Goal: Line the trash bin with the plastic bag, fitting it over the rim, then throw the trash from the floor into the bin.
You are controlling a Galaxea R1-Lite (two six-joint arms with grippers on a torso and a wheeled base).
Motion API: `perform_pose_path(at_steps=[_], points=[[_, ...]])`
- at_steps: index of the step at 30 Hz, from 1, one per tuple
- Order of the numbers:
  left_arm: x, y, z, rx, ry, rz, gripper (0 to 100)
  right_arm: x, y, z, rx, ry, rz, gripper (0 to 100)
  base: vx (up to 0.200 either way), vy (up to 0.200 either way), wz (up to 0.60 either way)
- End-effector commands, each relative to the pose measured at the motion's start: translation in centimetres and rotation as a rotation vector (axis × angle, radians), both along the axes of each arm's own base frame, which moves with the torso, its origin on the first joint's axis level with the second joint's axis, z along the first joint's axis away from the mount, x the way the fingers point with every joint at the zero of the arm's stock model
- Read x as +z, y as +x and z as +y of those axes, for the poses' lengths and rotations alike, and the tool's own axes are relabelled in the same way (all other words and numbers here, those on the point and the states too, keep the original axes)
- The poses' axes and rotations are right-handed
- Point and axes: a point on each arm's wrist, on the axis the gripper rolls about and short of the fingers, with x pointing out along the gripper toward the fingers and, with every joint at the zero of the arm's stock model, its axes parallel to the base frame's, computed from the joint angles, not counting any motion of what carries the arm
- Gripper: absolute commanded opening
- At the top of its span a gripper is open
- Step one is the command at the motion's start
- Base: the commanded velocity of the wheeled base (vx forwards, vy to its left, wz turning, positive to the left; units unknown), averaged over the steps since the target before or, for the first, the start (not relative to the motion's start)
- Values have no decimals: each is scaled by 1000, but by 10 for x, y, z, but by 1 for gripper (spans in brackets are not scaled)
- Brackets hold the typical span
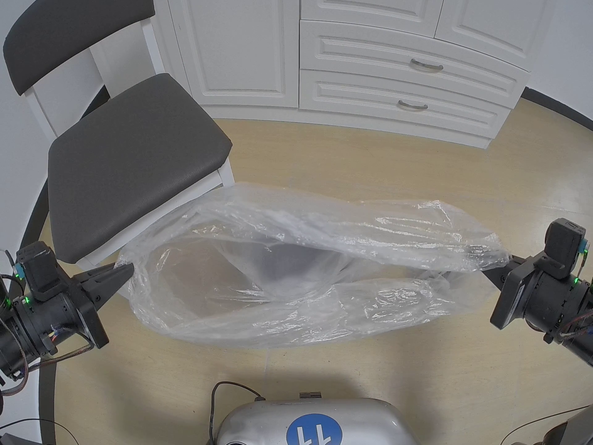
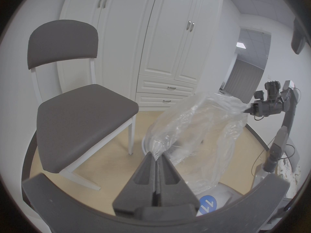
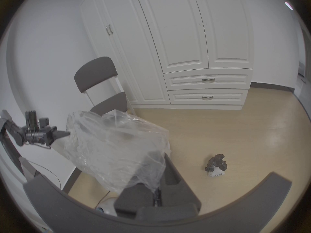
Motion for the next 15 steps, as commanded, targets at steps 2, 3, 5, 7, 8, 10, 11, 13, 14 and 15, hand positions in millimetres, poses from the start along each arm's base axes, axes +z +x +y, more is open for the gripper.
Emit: perform_pose_path(at_steps=[2,3,5,7,8,10,11,13,14,15], points=[[-3,15,7,63,9,33,0,-11,-1,-5,-8,-74,6,0,0,0,0],[-4,19,9,75,13,41,0,-14,-1,-7,-13,-101,6,0,0,0,0],[-5,21,9,83,15,48,0,-16,-1,-9,-19,-119,5,0,0,0,0],[-5,23,10,91,17,51,0,-19,0,-10,-23,-142,7,0,0,0,0],[-5,24,10,93,17,49,0,-21,0,-10,-23,-152,9,0,0,0,0],[-5,24,11,93,26,46,0,-24,-1,-11,-24,-172,11,0,0,0,0],[-6,24,11,93,32,45,0,-24,-1,-12,-24,-180,12,0,0,0,0],[-8,25,12,100,56,41,0,-28,-1,-13,-29,-210,16,0,0,0,0],[-8,25,13,102,68,39,0,-30,-1,-14,-28,-221,17,0,0,0,0],[-8,25,12,102,68,39,0,-30,-1,-14,-28,-223,16,0,0,0,0]])
